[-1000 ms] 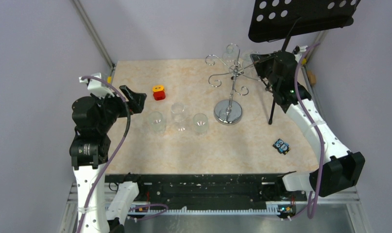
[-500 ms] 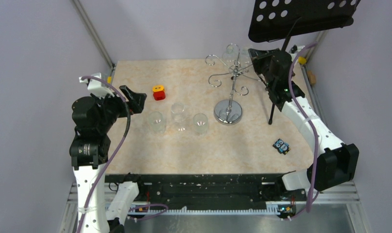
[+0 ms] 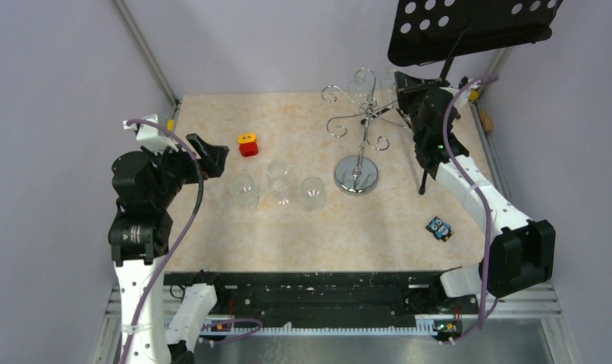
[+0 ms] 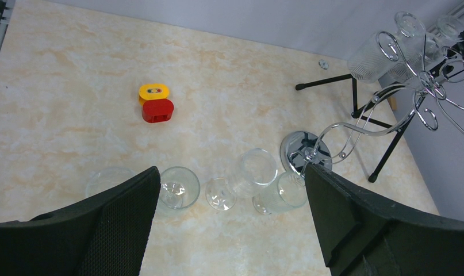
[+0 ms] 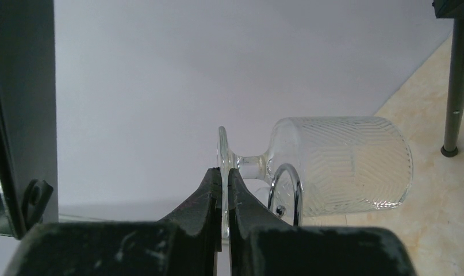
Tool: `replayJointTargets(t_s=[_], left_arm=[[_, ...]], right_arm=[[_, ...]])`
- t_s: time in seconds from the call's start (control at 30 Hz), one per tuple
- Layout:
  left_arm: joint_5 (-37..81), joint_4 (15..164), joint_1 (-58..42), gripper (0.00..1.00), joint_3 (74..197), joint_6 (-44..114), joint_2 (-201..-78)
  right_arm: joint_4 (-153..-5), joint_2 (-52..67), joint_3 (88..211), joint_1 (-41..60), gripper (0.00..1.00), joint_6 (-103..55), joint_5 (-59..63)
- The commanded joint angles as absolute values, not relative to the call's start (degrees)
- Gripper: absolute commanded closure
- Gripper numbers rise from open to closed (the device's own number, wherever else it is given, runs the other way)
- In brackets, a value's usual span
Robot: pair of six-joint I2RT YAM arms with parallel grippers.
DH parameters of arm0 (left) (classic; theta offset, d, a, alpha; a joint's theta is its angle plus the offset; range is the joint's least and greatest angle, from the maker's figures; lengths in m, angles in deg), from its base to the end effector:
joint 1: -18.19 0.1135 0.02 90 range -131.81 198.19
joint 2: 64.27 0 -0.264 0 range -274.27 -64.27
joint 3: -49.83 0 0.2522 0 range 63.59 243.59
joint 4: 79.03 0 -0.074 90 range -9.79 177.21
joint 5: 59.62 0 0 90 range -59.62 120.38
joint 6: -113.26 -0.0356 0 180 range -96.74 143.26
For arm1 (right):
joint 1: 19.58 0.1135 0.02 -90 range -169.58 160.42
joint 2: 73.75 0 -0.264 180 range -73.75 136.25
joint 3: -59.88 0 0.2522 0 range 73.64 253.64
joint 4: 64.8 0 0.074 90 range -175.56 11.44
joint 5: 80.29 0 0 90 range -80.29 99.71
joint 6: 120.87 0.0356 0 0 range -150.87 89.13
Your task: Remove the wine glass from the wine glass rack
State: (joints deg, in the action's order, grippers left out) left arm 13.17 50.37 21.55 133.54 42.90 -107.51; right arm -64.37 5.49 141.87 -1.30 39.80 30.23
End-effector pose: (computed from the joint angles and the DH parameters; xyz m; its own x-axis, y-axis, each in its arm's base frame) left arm 0.1263 -0.0031 0.4390 -0.2443 -0.3360 -0.9097 0.1621 0.9107 -0.3799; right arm 0.3171 0.0916 0.3909 0.0538 0.9485 -0.3121 -0.0369 0.3143 0.9486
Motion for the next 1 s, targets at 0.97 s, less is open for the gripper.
replayJointTargets(t_s=[0.97], left_arm=[[11.47, 51.97, 21.69, 0.01, 134.24, 42.90, -106.65]], right_arm=[[-66.46, -16.41, 134.52, -1.24, 1.00, 31.62, 43.36]])
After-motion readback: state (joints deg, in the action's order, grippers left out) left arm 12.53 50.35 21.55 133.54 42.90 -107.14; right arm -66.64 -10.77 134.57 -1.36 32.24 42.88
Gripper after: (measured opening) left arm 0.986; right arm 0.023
